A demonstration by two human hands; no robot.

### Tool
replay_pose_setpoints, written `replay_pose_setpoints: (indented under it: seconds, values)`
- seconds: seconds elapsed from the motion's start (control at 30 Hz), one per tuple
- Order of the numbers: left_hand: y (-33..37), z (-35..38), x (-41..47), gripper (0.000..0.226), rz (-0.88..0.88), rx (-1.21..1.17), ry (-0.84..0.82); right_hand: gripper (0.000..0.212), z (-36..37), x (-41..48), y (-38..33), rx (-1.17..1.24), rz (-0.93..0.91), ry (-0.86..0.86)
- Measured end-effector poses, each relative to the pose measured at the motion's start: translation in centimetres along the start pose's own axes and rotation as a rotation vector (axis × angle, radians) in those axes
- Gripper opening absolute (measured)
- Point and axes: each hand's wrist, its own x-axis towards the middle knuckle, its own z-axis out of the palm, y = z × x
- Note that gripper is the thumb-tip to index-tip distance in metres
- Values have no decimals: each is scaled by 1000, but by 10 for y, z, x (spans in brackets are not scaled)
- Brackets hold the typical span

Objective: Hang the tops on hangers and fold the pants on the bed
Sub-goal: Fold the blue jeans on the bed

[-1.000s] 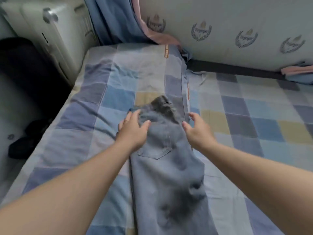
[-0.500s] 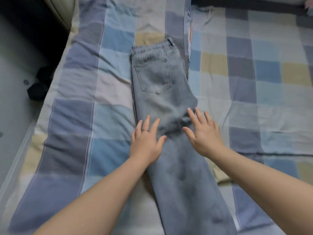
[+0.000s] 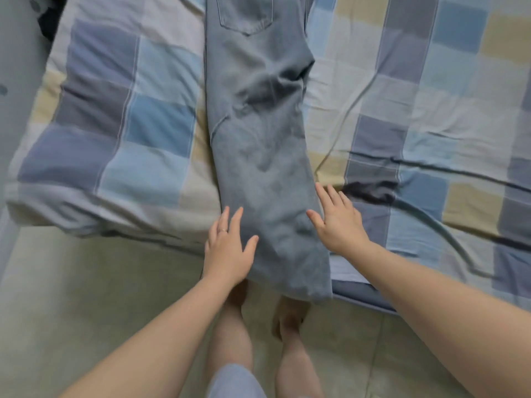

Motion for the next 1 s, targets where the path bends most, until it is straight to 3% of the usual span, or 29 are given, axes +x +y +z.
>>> replay_pose_setpoints:
  seconds: [0.17, 0.37, 0.5, 0.6, 0.7, 0.8, 0.9, 1.0]
  values:
    - [-20, 64, -55, 81, -160, -207, -31, 65, 55, -29, 42, 190, 63, -43]
    - [-51, 114, -44, 88, -360, -441, 47, 75, 131, -39, 87, 489, 242, -75]
    - [-68, 124, -18, 65, -333, -518, 86, 70, 152, -23, 92, 711, 304, -33]
    - [-77, 123, 2, 52, -309, -638, -56, 55, 152, -9, 86, 889, 383, -27]
    - [-83, 120, 14, 42, -333, -757, -273, 44, 147, -7, 77, 1036, 409, -162]
    - [-85, 115, 9, 47, -425, -747, -435, 34, 147, -17, 72, 1013, 425, -310]
    - [-86, 107, -3, 52, -436, -715, -451, 34, 146, -37, 68, 999, 493, -417]
    - [-85, 99, -13, 79, -362, -634, -380, 32, 137, -52, 60, 1013, 553, -438]
